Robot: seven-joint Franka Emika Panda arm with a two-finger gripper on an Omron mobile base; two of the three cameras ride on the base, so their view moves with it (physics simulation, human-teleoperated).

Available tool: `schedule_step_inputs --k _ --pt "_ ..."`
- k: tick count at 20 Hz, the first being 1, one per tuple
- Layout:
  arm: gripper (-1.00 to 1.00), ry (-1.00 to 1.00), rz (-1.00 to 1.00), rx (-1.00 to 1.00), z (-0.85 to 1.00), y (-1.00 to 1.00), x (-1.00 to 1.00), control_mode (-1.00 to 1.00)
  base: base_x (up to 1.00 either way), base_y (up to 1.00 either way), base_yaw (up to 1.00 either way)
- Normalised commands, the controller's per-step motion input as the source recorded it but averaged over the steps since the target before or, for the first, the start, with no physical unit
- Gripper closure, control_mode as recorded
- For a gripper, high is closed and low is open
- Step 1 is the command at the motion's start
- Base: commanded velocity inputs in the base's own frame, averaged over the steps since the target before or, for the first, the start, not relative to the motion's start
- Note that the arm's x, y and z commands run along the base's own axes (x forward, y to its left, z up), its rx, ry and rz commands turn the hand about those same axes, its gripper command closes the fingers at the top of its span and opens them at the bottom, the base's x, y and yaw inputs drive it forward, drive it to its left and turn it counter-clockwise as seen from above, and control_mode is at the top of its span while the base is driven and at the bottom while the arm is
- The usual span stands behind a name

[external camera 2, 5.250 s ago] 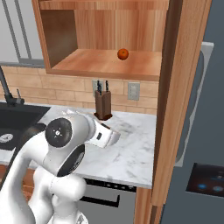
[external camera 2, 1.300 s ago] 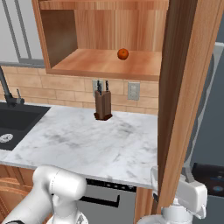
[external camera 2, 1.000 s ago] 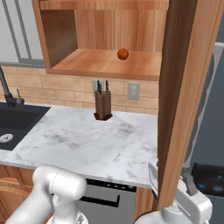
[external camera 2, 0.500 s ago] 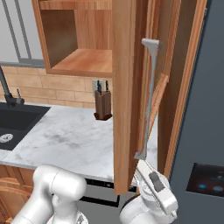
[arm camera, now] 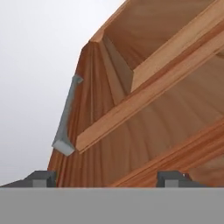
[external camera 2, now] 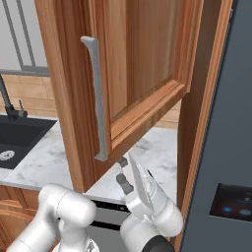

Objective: Pick the apple from the counter and place it in the cabinet. Then close the cabinet.

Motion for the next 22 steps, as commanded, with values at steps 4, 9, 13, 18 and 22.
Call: schedule_step_inputs --k 4,9,13,18,22 --pt "-1.0 0.31 -0.42 -0.01 0.38 1.0 0.56 -1.0 0.0 0.0 0.0" --pt "-1.0 0.48 -0.47 0.0 0.32 0.92 0.57 -1.0 0.0 0.0 0.0" --pt "-1.0 0.56 -0.43 0.0 0.58 0.76 0.54 -1.0 0.0 0.0 0.0" --pt "-1.0 0.63 -0.33 0.0 0.86 0.45 0.72 -1.0 0.0 0.0 0.0" --pt "-1.0 0.71 -0.18 0.03 1.0 0.03 0.96 -1.0 0.0 0.0 0.0"
